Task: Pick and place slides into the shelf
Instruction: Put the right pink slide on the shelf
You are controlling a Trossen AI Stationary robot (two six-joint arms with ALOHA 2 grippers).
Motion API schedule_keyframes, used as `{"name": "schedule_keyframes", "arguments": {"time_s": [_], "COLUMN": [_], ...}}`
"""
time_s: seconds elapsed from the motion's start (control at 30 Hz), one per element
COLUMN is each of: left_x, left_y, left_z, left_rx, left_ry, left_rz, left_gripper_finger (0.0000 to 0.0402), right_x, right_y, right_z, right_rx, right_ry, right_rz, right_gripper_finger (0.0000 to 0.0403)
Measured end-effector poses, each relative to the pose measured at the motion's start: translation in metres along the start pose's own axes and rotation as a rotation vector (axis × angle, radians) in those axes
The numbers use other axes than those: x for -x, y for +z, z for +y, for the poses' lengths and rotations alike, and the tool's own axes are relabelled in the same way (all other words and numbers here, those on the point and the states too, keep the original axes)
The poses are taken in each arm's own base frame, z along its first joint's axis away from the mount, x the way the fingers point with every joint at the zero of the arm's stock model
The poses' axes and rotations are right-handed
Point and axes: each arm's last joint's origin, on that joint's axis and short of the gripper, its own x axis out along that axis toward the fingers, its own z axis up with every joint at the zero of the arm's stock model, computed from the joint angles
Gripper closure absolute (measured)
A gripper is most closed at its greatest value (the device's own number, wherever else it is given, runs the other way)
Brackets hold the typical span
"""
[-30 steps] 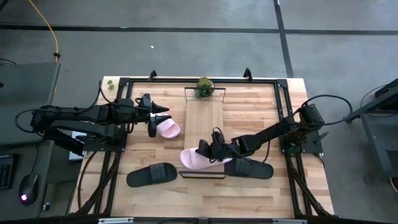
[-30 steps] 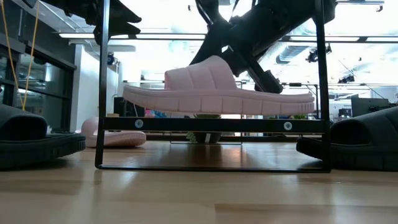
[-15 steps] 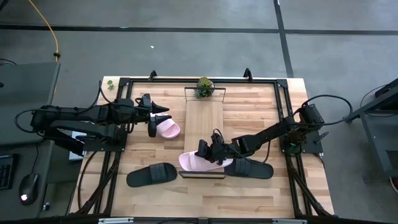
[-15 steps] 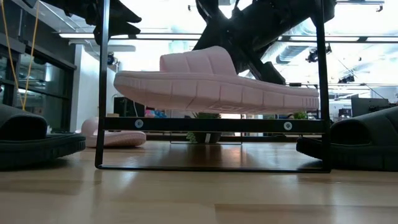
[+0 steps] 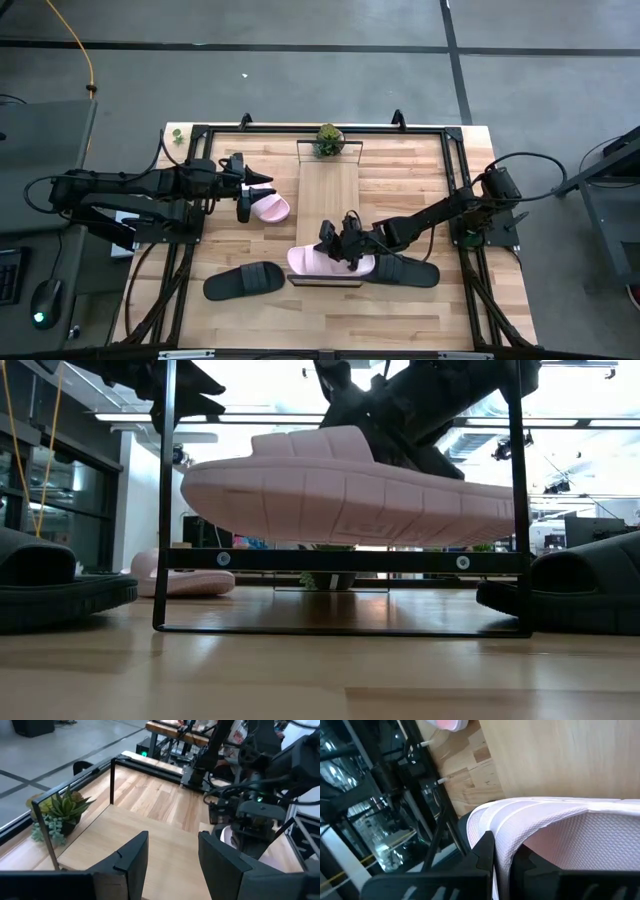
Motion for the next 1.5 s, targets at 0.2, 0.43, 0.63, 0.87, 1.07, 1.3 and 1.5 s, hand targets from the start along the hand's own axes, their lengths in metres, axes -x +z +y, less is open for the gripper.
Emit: {"name": "schedule_keyframes", "arguments": {"time_s": [0.2,0.43,0.63,0.87,1.07,1.3,1.5], "left_x": [0.000,0.000,0.000,0.000,0.000,0.000,0.000], "left_y": [-0.002,-0.001,-0.001,-0.001,-0.001,-0.001,-0.001], "left_z": [0.001,0.002,0.003,0.003,0.003,0.003,0.004], "left_rx": [-0.036,-0.129,-0.200,-0.280,-0.340,-0.370,-0.369], "left_ry": [0.005,0.062,0.100,0.100,0.102,0.108,0.110], "left_rz": [0.018,0.007,0.001,0.005,0.007,0.009,0.013], "left_gripper_finger": [0.0245,0.0245,0.0245,0.0245,0.0245,0.0245,0.0245], "right_x": [0.000,-0.002,-0.002,-0.001,0.000,0.003,0.004], "right_y": [0.001,0.006,0.006,0.004,-0.001,-0.009,-0.011], "right_z": [0.000,0.003,0.002,0.001,0.000,0.007,0.007], "right_rx": [0.108,0.171,0.170,0.151,0.158,0.167,0.182], "right_ry": [0.005,0.008,-0.001,-0.019,0.013,0.142,0.164], "right_rz": [-0.010,-0.025,-0.020,0.019,-0.011,-0.051,-0.059], "right_gripper_finger": [0.0396,0.0396,0.0396,0.0396,0.0396,0.0396,0.0396]}}
